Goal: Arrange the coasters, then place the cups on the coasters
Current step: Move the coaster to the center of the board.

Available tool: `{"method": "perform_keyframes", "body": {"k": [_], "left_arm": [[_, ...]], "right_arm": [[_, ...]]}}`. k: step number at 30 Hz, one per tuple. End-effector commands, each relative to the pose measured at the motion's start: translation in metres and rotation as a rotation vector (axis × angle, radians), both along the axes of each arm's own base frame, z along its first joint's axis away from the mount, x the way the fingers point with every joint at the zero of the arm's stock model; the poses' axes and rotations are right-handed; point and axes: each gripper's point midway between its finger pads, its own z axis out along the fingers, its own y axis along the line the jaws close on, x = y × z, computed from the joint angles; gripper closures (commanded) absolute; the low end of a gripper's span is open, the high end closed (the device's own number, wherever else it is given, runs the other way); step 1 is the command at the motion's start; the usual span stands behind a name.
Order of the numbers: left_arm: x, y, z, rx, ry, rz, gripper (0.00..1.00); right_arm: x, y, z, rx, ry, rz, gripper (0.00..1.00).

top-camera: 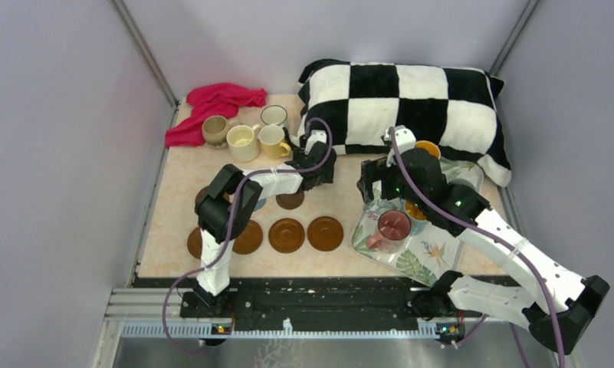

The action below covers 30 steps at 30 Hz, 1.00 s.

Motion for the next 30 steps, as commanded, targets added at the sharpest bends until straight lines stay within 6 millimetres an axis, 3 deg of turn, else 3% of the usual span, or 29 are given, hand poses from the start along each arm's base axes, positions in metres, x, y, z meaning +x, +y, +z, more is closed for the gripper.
{"method": "perform_keyframes", "body": {"k": [1,13,19,30], "left_arm": [[-0.049,-0.014,-0.026,0.025,0.149,-0.097,0.15],[-0.097,-0.030,-0.028,0.013,0.185,-0.166,0.15],[-0.110,-0.030,-0.029,0.008,0.197,-0.178,0.15],[-0.112,-0.045,-0.028,-0.011,0.192,-0.206,0.14]], "right_arm": [[0.004,0.005,0.033,0.070,-0.054,-0.006,0.01],[0.000,0.005,0.034,0.085,-0.040,-0.012,0.01],[0.001,0.006,0.036,0.092,-0.037,-0.013,0.01],[0.000,0.000,0.039,0.084,-0.047,-0.034,0.01]]}}
